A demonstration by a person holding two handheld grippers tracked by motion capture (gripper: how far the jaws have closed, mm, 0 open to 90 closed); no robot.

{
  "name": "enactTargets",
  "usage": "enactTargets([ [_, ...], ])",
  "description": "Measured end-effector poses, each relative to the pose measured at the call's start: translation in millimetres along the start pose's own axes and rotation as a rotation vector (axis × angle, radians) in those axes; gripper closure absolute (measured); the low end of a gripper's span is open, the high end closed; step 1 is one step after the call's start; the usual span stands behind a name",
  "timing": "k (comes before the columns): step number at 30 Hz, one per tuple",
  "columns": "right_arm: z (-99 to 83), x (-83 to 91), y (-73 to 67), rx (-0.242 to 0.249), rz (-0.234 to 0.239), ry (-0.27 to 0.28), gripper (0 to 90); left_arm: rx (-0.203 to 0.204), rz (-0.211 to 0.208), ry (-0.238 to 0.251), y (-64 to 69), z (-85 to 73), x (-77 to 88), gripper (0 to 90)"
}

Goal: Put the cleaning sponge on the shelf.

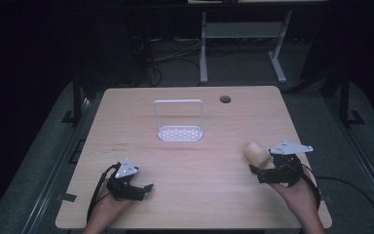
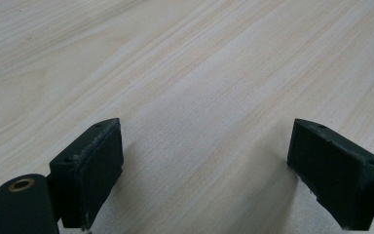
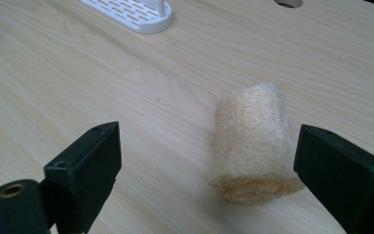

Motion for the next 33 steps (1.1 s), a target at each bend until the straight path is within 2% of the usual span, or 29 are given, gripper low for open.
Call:
enactTargets([
  [19, 9.8, -15.6, 26.7, -0.040, -0.009, -0.037, 10.0, 0.001, 0.001, -0.001, -0.2, 0.0, 0.1, 12.3],
  [33, 8.5, -33.8, 35.7, -0.037, -0.038, -0.083, 10.0, 0.001, 0.002, -0.001, -0.2, 0.0, 0.1, 12.4],
])
Point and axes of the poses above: each handheld gripper's, and its own axes: x roughly backward along the jaws, z roughly out of its top, y roughly to its right, the point moved 1 cm from there along -x, roughly forward along the jaws, and after that the axes turned 1 degree about x, right-handed, at the moved point
